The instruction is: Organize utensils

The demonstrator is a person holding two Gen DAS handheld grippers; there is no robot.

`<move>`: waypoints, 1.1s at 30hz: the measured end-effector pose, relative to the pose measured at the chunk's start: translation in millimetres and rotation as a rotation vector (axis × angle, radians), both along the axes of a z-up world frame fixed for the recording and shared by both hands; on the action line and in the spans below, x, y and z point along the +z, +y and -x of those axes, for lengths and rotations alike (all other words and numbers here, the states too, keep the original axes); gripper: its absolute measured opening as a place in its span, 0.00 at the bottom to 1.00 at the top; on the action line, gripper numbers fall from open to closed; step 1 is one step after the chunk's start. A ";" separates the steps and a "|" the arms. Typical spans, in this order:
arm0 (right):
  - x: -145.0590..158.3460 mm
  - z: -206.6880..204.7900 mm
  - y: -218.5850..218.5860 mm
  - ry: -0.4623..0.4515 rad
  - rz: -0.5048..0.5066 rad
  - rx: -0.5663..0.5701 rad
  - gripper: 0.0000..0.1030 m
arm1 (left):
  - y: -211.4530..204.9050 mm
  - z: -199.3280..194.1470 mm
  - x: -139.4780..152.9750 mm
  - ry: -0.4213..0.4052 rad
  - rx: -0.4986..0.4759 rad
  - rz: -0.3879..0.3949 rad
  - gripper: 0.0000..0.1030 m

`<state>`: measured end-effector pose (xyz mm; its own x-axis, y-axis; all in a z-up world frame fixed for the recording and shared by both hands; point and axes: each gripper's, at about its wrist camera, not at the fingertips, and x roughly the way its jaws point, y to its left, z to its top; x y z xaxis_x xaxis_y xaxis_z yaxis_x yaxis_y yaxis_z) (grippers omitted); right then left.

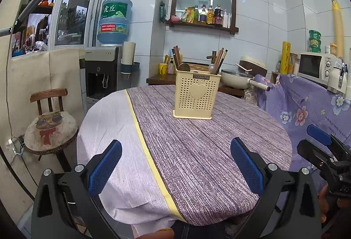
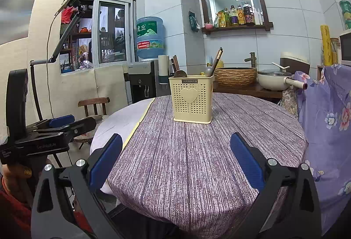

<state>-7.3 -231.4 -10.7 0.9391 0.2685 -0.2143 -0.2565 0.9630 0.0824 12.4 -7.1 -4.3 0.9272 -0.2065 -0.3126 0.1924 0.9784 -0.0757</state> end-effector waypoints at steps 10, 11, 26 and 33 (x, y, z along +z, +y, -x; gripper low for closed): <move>-1.1 -1.1 -0.3 0.008 0.000 0.003 0.94 | 0.0 -1.2 -0.8 0.003 -0.001 0.000 0.95; -1.3 -1.3 -0.3 0.008 0.000 0.003 0.94 | 0.0 -1.2 -0.8 0.003 -0.001 0.000 0.95; -1.9 -2.6 -1.5 0.013 -0.004 0.011 0.94 | -2.9 -0.5 -1.0 -0.005 0.007 0.001 0.95; -3.3 -3.0 -1.6 0.016 -0.007 0.010 0.94 | -1.7 -0.4 0.0 0.001 0.007 0.012 0.95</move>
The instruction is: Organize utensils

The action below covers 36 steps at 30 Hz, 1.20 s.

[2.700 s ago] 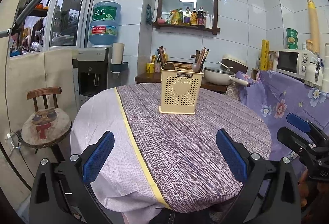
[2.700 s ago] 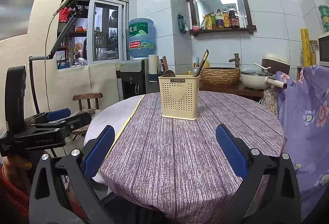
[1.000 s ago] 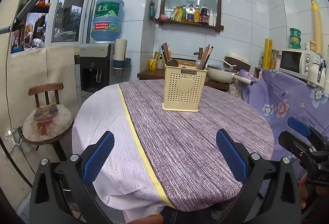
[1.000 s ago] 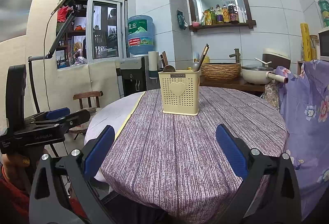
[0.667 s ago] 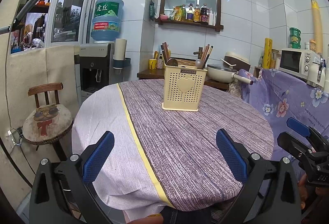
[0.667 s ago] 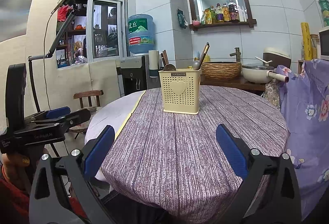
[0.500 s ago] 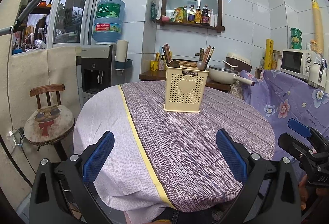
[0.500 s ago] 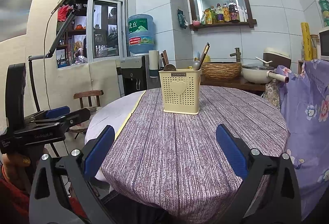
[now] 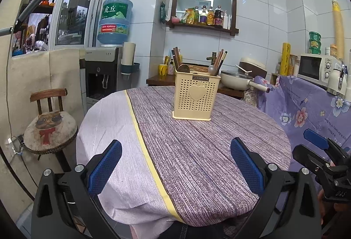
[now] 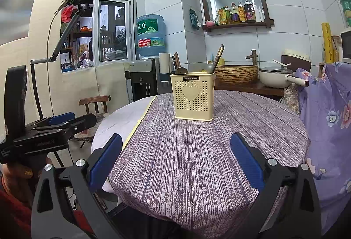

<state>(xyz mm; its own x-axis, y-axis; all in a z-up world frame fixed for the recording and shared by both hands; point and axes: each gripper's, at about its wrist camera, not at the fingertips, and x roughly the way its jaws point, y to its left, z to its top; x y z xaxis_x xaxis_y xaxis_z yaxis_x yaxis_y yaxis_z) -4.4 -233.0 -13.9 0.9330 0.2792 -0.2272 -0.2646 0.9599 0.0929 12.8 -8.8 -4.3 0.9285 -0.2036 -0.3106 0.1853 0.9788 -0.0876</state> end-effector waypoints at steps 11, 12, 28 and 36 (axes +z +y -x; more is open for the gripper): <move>0.4 1.0 -1.1 0.000 0.000 -0.001 0.94 | 0.3 1.8 0.5 -0.011 0.021 -0.022 0.95; 0.3 1.3 -1.2 0.001 0.001 0.000 0.94 | -0.7 2.1 0.2 -0.013 0.020 -0.027 0.95; -2.1 -0.3 -1.2 0.008 0.001 0.003 0.94 | -2.4 1.9 -1.7 -0.005 0.018 -0.033 0.95; -3.1 -0.7 -1.3 0.012 -0.001 0.004 0.94 | -2.4 1.2 -2.2 0.000 0.019 -0.032 0.95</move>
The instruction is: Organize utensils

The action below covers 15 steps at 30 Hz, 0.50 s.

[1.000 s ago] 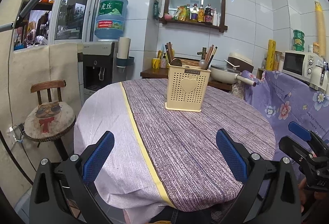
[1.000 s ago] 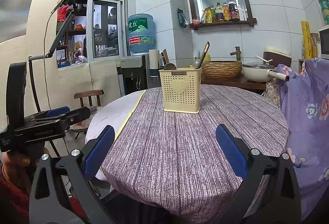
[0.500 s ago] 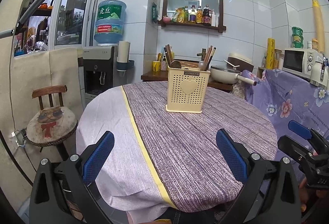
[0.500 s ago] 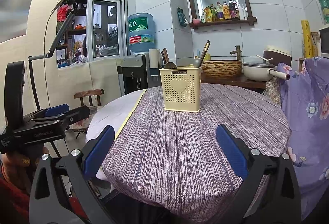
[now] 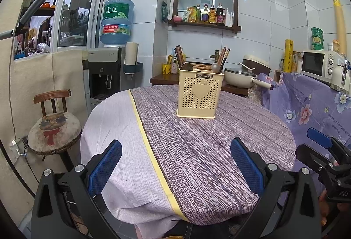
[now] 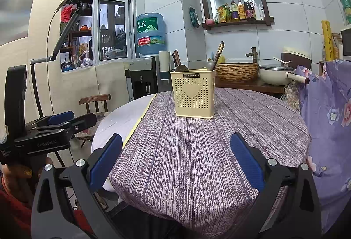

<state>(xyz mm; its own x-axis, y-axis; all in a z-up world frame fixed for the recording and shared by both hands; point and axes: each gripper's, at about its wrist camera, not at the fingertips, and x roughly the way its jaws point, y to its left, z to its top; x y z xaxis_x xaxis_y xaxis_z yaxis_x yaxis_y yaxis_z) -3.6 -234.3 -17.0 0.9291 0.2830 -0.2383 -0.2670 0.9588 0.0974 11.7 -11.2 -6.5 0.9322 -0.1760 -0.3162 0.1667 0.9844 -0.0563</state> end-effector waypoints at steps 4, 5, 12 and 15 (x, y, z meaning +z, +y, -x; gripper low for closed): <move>-0.3 -0.3 0.6 0.001 0.001 0.000 0.94 | -0.1 -0.1 0.1 0.000 -0.001 0.000 0.95; -0.2 -0.5 0.5 0.001 0.000 0.000 0.94 | -0.3 -0.2 0.0 0.000 -0.001 0.000 0.95; -0.6 -1.6 0.5 0.006 -0.001 0.000 0.94 | 0.1 -1.6 -0.9 0.007 0.002 -0.001 0.95; -0.8 -1.9 0.5 0.007 0.001 0.001 0.94 | -0.1 -1.7 -0.9 0.006 0.003 -0.001 0.95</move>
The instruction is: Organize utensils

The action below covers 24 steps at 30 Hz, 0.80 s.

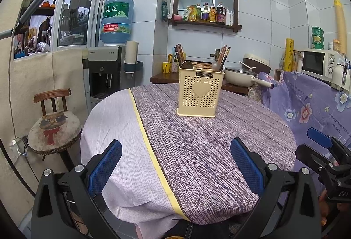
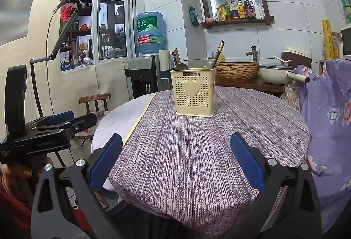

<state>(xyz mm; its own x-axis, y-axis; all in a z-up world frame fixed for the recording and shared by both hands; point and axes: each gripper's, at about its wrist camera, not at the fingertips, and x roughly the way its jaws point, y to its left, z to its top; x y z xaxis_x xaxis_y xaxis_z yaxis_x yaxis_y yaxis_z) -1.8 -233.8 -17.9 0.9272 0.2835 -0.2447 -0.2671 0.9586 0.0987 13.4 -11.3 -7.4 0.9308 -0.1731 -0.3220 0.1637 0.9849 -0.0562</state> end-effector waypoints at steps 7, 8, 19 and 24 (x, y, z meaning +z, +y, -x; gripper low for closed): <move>-1.1 -0.9 -0.6 0.004 0.001 0.002 0.94 | 0.6 -0.3 0.1 0.004 0.000 0.000 0.95; -1.3 -0.9 -0.9 0.004 0.001 0.002 0.94 | 0.3 -0.4 -0.2 0.003 0.000 0.001 0.95; -1.4 -0.9 -0.2 0.007 0.000 0.002 0.94 | 0.3 -1.6 -0.6 0.010 0.000 0.001 0.95; -1.3 -1.2 -0.2 0.008 -0.001 0.002 0.94 | -0.1 -1.6 -0.6 0.010 -0.001 0.000 0.95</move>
